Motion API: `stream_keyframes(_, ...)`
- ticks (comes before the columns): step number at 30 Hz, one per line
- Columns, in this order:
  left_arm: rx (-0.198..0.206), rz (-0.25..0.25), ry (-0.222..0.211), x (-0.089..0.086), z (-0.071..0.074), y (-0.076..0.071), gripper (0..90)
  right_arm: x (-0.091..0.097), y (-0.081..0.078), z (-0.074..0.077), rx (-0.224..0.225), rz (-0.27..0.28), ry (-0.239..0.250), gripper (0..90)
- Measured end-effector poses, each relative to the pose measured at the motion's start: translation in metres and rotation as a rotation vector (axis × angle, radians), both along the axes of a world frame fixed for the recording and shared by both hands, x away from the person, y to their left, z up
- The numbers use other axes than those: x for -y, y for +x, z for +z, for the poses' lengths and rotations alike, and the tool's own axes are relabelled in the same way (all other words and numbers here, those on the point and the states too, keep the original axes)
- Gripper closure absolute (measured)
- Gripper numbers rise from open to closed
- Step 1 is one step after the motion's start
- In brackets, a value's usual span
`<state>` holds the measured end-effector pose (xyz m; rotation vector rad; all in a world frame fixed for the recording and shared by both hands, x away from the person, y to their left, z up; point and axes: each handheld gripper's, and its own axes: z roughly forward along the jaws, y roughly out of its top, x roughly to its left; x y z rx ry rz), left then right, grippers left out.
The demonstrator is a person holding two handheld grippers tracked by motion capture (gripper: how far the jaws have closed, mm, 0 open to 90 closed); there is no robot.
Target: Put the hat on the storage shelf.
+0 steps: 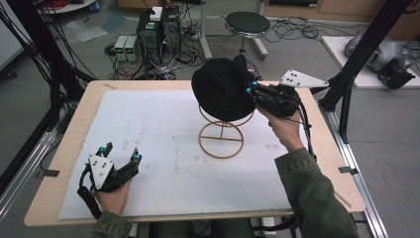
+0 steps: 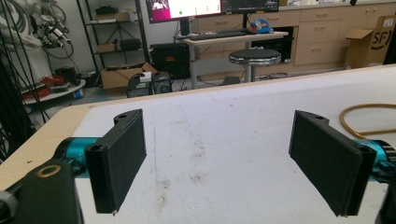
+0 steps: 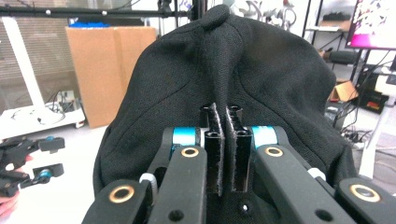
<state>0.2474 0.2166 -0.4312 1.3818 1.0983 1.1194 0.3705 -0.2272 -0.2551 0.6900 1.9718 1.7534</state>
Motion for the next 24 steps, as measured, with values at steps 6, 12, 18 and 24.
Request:
stream_keyframes(6,0.004,0.005,-0.004,-0.002,0.001,0.000,19.0,-0.005,0.000,-0.003,-0.031,0.025,-0.036,87.1)
stream_keyframes(12,0.012,0.006,-0.003,-0.002,0.002,-0.001,19.6,-0.006,0.000,-0.007,-0.044,0.016,-0.054,86.9)
stream_keyframes(18,0.013,0.011,-0.008,-0.003,0.002,-0.001,19.6,-0.005,0.000,-0.013,-0.057,0.006,-0.054,86.2)
stream_keyframes(24,0.015,0.010,-0.004,-0.002,0.002,-0.001,19.6,-0.004,0.000,-0.017,-0.070,0.013,-0.033,79.2)
